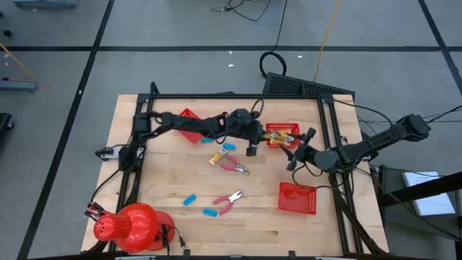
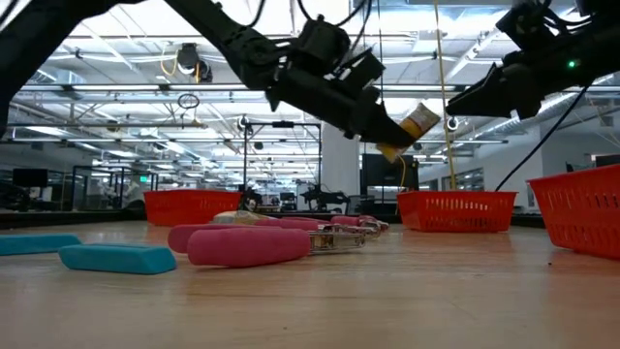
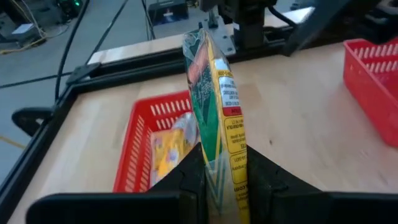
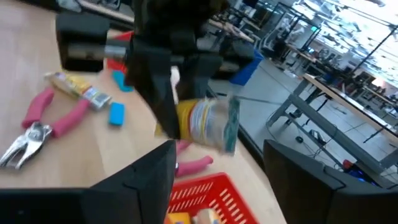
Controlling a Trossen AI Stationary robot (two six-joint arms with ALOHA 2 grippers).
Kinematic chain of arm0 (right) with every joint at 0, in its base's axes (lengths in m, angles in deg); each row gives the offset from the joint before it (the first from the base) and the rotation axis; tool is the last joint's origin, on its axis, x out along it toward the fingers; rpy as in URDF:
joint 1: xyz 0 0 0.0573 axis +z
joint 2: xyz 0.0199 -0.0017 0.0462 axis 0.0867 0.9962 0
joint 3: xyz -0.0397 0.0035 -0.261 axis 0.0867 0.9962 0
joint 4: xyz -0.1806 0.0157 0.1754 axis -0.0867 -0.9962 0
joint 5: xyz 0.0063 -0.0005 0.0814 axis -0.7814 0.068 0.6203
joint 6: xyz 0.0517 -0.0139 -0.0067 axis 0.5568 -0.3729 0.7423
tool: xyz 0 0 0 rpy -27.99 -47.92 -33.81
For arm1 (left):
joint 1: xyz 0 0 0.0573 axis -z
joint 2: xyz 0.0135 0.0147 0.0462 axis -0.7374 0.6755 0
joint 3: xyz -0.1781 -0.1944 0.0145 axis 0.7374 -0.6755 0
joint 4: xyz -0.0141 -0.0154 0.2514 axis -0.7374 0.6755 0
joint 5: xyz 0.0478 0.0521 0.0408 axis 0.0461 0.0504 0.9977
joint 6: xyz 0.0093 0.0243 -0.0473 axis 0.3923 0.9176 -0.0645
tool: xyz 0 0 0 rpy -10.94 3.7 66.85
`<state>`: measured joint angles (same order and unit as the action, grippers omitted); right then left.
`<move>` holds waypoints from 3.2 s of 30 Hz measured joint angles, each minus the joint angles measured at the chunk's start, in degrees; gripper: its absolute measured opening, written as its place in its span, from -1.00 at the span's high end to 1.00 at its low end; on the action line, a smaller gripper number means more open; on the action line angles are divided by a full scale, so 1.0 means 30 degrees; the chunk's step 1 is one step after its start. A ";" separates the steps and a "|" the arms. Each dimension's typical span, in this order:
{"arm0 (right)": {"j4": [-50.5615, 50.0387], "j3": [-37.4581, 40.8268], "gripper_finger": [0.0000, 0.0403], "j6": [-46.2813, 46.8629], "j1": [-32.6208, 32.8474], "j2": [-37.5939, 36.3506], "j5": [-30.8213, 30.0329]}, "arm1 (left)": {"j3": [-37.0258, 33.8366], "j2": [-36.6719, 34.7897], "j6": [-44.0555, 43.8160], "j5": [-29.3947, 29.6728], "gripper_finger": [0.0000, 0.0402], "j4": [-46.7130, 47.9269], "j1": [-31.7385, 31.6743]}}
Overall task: Pick & Place School Supplies
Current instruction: Put the yellow crayon box into the top right red bin
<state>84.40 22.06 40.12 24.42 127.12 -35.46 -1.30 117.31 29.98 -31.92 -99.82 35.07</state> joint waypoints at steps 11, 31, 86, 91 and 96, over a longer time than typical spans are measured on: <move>-0.1545 0.0000 -0.16 0.0150 0.0048 -0.2008 -0.0477 | 0.2696 0.2388 -0.0550 -0.0854 0.69 -0.0339 -0.0684; -0.1713 0.0000 -0.15 0.0441 0.0048 -0.2017 -0.0382 | 0.3207 0.3564 -0.2472 -0.1672 0.23 -0.2103 -0.1192; 0.1406 -0.0022 -0.15 0.3334 0.1177 0.3265 0.5159 | -1.2413 -0.9483 -1.1806 0.7216 -0.08 0.5731 0.3714; 0.1435 -0.0022 -0.14 0.3106 0.1177 0.3265 0.5163 | -1.2413 -0.8361 -1.2142 0.7221 -0.10 0.5243 0.3519; 0.1427 -0.0022 -0.13 0.2999 0.1177 0.3265 0.5163 | -1.2413 -0.7690 -1.2452 0.7221 -0.10 0.5013 0.3278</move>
<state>88.68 22.00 49.11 27.95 136.92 -19.97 -38.54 94.24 -7.38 -10.26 -84.78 44.90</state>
